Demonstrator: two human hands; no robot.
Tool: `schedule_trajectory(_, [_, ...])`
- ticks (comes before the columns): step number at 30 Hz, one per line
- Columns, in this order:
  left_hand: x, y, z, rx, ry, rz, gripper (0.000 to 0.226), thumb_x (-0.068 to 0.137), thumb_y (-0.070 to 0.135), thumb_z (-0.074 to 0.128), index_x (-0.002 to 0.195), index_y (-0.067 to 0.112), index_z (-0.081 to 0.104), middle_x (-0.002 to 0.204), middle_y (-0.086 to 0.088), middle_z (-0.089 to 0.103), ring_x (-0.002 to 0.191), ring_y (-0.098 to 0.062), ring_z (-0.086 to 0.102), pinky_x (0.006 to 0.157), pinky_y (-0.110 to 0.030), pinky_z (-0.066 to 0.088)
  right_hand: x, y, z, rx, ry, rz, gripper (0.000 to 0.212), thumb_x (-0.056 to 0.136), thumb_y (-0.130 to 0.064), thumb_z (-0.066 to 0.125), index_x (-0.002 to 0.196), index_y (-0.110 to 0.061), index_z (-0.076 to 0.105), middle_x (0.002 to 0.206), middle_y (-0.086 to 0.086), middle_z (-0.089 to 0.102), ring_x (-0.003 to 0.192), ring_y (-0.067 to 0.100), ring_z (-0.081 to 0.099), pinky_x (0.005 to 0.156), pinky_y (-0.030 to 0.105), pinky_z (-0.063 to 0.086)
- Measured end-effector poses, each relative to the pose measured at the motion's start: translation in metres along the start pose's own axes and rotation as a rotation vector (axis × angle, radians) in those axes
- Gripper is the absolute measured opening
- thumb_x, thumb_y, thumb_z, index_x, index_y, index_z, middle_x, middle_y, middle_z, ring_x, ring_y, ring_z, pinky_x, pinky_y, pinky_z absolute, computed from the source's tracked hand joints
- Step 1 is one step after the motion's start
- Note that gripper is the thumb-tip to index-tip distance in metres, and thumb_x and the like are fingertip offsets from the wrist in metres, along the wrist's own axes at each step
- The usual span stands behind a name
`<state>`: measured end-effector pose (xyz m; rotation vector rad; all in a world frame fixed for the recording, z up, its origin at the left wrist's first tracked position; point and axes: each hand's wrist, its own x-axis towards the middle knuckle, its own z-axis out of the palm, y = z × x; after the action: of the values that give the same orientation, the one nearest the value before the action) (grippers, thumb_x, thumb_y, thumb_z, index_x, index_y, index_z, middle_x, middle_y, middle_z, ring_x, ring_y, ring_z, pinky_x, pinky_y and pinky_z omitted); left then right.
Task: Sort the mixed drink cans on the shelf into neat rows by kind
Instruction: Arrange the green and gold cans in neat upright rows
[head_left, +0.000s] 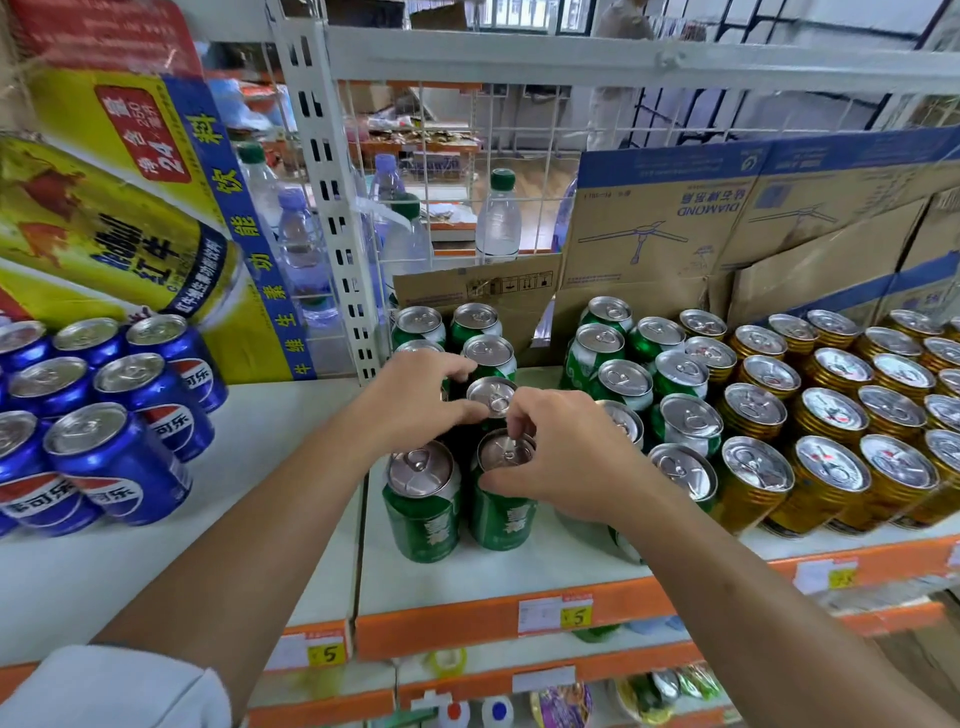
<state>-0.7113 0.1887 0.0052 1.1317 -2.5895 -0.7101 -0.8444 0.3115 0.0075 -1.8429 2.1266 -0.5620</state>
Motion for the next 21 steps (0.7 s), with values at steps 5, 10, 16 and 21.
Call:
schedule_trajectory(5, [-0.032, -0.02, -0.006, -0.139, 0.282, -0.077, 0.045, 0.085, 0.03, 0.071, 0.128, 0.022, 0.06, 0.127, 0.004, 0.06, 0.111, -0.01, 0.054, 0.09, -0.021, 0.035, -0.003, 0.004, -0.003, 0.04, -0.02, 0.013, 0.044, 0.069, -0.05, 0.078, 0.092, -0.022, 0.054, 0.084, -0.009, 0.055, 0.078, 0.01, 0.051, 0.068, 0.031, 0.046])
schedule_trajectory(10, [-0.061, -0.036, 0.013, -0.634, 0.142, -0.418, 0.052, 0.091, 0.041, 0.061, 0.139, 0.027, 0.044, 0.127, 0.007, 0.055, 0.11, -0.013, 0.055, 0.087, -0.035, 0.049, -0.007, 0.008, 0.0, 0.125, -0.212, 0.175, 0.084, 0.063, -0.05, 0.084, 0.127, -0.025, 0.035, 0.105, -0.01, 0.052, 0.089, 0.012, 0.057, 0.066, 0.027, 0.045])
schedule_trajectory(16, [-0.061, -0.034, 0.032, -0.833, 0.026, -0.437, 0.019, 0.099, 0.032, 0.05, 0.115, 0.03, 0.059, 0.096, 0.01, 0.072, 0.088, -0.005, 0.066, 0.064, -0.024, 0.05, -0.007, 0.001, 0.008, 0.138, -0.205, 0.139, 0.081, 0.069, -0.035, 0.083, 0.119, -0.028, 0.02, 0.077, 0.004, 0.055, 0.066, 0.02, 0.056, 0.06, 0.038, 0.049])
schedule_trajectory(21, [-0.061, -0.037, 0.033, -0.819, 0.012, -0.437, 0.026, 0.097, 0.037, 0.051, 0.123, 0.032, 0.055, 0.105, 0.009, 0.07, 0.095, -0.008, 0.065, 0.066, -0.027, 0.05, -0.008, 0.0, 0.009, 0.135, -0.203, 0.112, 0.088, 0.071, -0.036, 0.082, 0.129, -0.03, 0.016, 0.08, 0.005, 0.058, 0.073, 0.025, 0.06, 0.065, 0.04, 0.051])
